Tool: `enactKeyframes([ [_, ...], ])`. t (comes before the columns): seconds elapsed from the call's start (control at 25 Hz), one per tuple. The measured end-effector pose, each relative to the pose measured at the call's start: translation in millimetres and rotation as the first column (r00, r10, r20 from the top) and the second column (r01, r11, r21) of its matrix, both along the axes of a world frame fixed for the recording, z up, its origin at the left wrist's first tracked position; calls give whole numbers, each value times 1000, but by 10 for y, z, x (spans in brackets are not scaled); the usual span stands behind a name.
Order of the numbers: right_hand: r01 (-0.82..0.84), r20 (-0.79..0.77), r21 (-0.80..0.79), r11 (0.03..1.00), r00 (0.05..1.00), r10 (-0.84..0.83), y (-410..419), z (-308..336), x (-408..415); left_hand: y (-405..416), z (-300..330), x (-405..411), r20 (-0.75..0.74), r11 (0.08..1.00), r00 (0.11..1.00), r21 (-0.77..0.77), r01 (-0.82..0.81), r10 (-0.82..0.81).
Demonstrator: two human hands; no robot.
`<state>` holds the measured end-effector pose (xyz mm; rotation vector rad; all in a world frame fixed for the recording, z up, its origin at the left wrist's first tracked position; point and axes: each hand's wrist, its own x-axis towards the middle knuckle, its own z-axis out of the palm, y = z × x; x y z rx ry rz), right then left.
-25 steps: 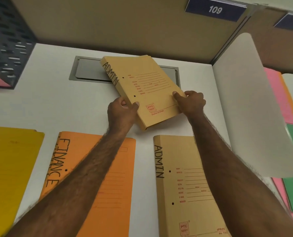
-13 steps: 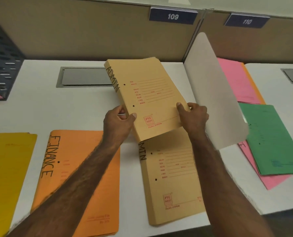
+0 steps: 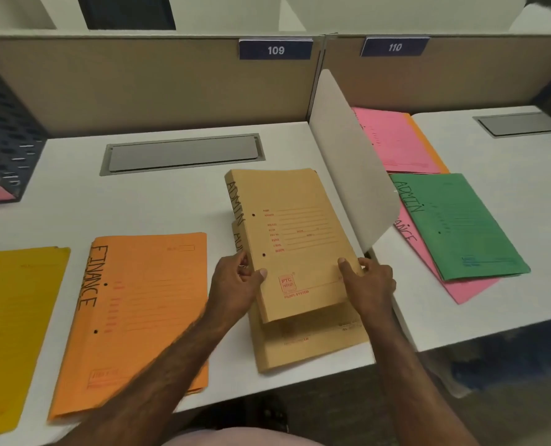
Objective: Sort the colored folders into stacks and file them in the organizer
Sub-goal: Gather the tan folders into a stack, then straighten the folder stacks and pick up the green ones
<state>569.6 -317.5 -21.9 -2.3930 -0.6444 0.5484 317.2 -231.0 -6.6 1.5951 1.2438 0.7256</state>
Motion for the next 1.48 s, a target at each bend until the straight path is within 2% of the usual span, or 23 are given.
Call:
enactKeyframes([
  [0.2,-17,-14,-42,999,1000,16,-484,-163,-27,-476,-208,27,-85,998,996,-61,-9,3],
  [0.48,-129,-28,-75,989,992,127,-837,-326,-57,-738,-286,-58,-113,995,993,-96,27,-38],
  [0.68,-151,117,-115,982,979,164,-955,-278,-221,-841,-290,-167,-254,995,967,-83,-48,25],
  [0.88,-300,202,26,953,936,289,-1036,-135,-592,-1033,-331,-500,-242,994,965,3,-106,104],
  [1.04,-448,271,86,890,870,412,-971,-6,-1054,-1085,-219,-917,-244,988,960,99,-115,136],
  [1.24,-579,391,50,814,761,517,-776,106,-1970,-1177,-50,-1742,-288,969,934,185,-161,210],
  [1.48,-737,402,51,673,633,662,-658,129,-3426,-1334,83,-3098,-205,911,896,219,-350,394],
])
